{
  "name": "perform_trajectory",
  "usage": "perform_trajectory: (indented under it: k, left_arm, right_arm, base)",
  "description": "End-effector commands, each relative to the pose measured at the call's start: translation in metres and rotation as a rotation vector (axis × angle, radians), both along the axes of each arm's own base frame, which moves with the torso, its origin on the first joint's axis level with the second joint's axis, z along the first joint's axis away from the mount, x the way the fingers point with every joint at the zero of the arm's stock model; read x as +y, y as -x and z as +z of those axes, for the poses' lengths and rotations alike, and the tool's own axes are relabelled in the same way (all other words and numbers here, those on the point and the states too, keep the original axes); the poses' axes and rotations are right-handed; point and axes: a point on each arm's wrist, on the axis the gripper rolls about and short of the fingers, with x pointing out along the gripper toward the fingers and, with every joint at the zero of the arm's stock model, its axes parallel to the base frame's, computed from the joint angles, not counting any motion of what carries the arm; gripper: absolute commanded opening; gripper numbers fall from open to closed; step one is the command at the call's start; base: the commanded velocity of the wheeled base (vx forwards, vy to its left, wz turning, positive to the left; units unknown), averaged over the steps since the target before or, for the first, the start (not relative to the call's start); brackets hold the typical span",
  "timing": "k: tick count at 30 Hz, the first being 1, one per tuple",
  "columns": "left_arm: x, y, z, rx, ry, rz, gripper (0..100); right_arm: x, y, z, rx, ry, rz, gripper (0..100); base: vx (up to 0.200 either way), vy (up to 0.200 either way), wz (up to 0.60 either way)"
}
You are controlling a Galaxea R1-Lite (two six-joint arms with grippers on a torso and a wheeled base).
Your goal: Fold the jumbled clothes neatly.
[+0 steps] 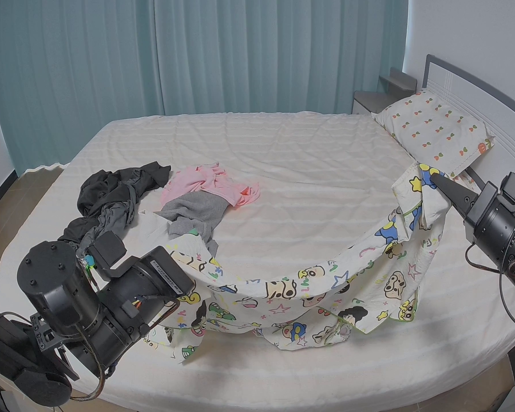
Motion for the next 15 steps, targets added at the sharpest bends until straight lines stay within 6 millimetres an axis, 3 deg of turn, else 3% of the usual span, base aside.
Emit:
perform_trajectory:
  k: [1,15]
  left_arm:
    - [0.0000,0.0000,0.0000,0.000,0.000,0.001,0]
    - [0.0000,0.0000,-0.0007,0.002,-0.002,0.001,0]
  right_arm:
    - [0.0002,-0.0002,-0.0001,0.001,0.000,0.001,0]
    - [0.0001,-0.0001,-0.0005,0.002,0.000,0.001,0]
  base:
    - [0.000,-0.200,0.00]
    - [0.000,-0.200,0.00]
